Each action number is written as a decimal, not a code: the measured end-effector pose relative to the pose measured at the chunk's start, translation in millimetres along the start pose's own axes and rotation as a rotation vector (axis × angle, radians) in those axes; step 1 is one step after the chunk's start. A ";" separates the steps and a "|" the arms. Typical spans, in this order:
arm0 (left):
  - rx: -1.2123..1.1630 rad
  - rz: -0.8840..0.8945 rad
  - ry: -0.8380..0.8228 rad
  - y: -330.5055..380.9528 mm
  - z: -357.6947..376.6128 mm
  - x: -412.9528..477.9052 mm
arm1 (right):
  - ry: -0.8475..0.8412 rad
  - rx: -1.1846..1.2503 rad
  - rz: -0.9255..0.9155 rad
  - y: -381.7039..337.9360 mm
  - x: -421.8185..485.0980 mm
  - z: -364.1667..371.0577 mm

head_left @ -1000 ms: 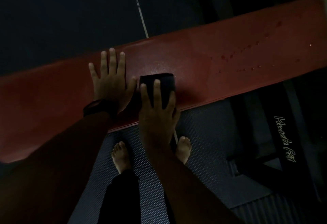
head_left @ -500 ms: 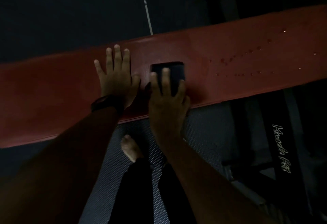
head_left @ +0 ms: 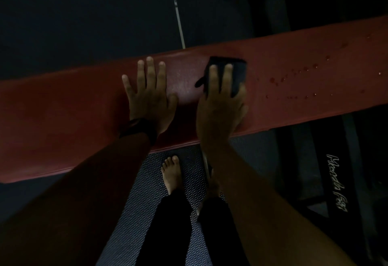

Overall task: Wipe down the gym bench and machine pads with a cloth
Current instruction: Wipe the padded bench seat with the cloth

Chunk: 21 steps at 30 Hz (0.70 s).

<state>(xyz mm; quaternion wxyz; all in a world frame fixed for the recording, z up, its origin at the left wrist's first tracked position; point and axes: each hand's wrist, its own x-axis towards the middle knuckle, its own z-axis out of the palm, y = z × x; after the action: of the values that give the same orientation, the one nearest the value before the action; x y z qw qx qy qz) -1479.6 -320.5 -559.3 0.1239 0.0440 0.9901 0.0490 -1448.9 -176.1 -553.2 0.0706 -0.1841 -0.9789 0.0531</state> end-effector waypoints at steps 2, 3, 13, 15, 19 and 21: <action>0.018 0.007 -0.012 -0.1 0.3 2.5 | -0.067 0.029 -0.258 -2.7 -6.4 -2.2; 0.020 0.005 -0.009 0.2 1.0 4.1 | -0.089 0.020 -0.412 1.4 3.8 -2.1; -0.026 -0.009 -0.020 9.6 -0.9 13.7 | -0.197 -0.072 -0.041 45.0 89.4 -6.2; -0.024 -0.011 -0.021 12.0 -2.7 14.4 | -0.068 -0.073 -0.006 34.2 49.7 -4.4; -0.025 -0.013 -0.021 17.4 -0.5 14.7 | -0.112 0.030 -0.440 19.3 12.4 -3.7; -0.031 -0.014 0.001 19.6 1.9 14.5 | -0.106 -0.030 -0.711 31.1 47.1 -2.4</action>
<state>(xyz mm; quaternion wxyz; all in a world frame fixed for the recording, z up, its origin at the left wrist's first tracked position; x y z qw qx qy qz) -1491.6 -299.4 -562.6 0.1243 0.0349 0.9896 0.0634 -1481.0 -129.8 -549.4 0.0310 0.1701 -0.9847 0.0201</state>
